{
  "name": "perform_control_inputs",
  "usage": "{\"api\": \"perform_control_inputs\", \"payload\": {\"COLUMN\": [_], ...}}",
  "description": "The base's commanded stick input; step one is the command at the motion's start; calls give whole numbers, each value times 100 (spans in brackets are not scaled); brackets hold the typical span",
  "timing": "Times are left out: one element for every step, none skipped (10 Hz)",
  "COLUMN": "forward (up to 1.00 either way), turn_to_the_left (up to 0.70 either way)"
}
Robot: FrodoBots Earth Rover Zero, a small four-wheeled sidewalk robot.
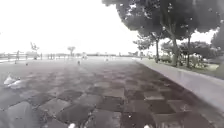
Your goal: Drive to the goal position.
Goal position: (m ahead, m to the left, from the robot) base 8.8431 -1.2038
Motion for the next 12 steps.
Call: {"api": "perform_control_inputs", "payload": {"forward": [100,100,100,100,100,100,100,100,100,100,100,100], "turn_to_the_left": [0,0,0,0,0,-5,-31,-40,-40,-40,-40,-39]}}
